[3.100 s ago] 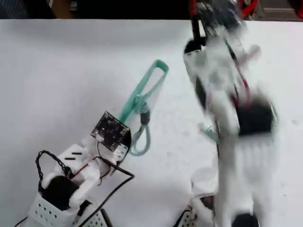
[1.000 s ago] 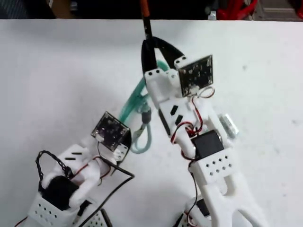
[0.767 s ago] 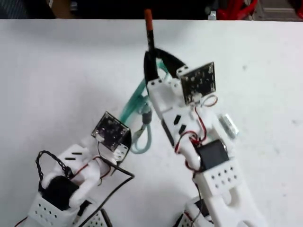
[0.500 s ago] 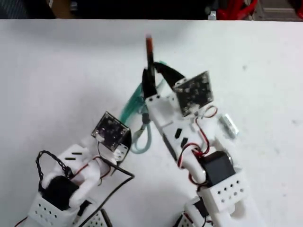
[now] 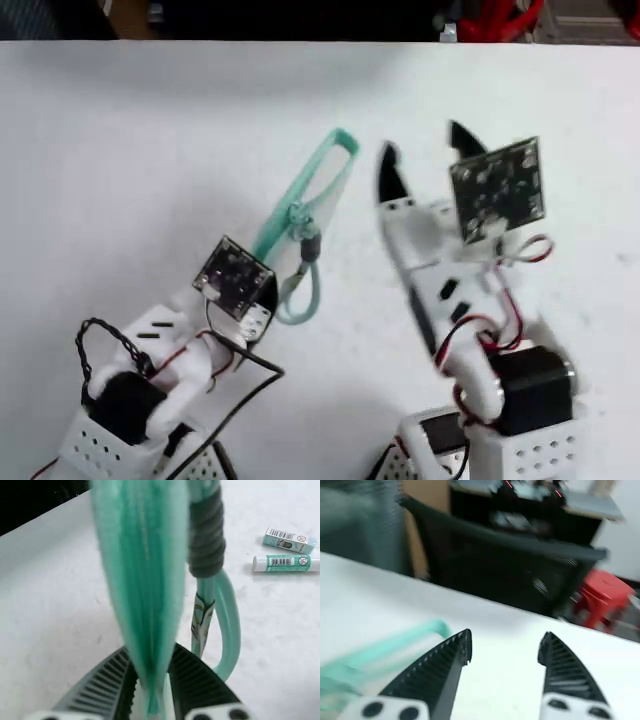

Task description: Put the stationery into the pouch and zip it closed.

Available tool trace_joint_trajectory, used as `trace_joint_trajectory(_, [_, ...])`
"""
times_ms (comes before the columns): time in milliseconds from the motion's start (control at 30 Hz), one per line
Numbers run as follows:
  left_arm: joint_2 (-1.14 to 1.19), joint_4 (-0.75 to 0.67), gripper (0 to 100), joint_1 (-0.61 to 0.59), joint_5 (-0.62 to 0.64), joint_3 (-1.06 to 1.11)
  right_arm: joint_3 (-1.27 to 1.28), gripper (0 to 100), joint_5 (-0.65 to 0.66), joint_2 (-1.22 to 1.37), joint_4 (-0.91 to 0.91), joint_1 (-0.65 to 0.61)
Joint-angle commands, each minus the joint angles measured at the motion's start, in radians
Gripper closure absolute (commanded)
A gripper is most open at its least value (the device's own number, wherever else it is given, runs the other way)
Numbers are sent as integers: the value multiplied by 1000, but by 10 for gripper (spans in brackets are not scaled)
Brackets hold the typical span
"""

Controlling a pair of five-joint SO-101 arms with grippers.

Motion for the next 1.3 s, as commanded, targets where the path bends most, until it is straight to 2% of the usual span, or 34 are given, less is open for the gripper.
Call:
trace_joint_trajectory(0, [-2, -34, 976, 4, -12, -23, -37, 820, 147, 27, 105, 107])
trace_joint_trajectory(267, [-2, -55, 976, -88, -5, -23, -32, 823, 399, 455, 329, 263])
trace_joint_trajectory(367, [-2, -55, 976, -87, -5, -23, -8, 822, 514, 653, 341, 275])
trace_joint_trajectory(533, [-2, -55, 976, -87, -5, -21, -5, 821, 635, 932, 291, 272])
trace_joint_trajectory(733, [-2, -60, 976, -87, -5, -11, -14, 821, 713, 1115, 136, 321])
trace_joint_trajectory(900, [-2, -60, 976, -81, -5, -6, -61, 821, 773, 1222, 127, 378])
trace_joint_trajectory(1033, [-2, -60, 976, -81, -5, -6, -60, 830, 815, 1288, 127, 375])
trace_joint_trajectory(1100, [-2, -60, 976, -81, -5, -5, -60, 891, 825, 1308, 122, 375])
trace_joint_trajectory(1167, [-2, -60, 976, -84, -5, -5, -64, 992, 829, 1314, 120, 375])
trace_joint_trajectory(1267, [-2, -60, 976, -82, -5, -3, -64, 963, 825, 1311, 122, 371])
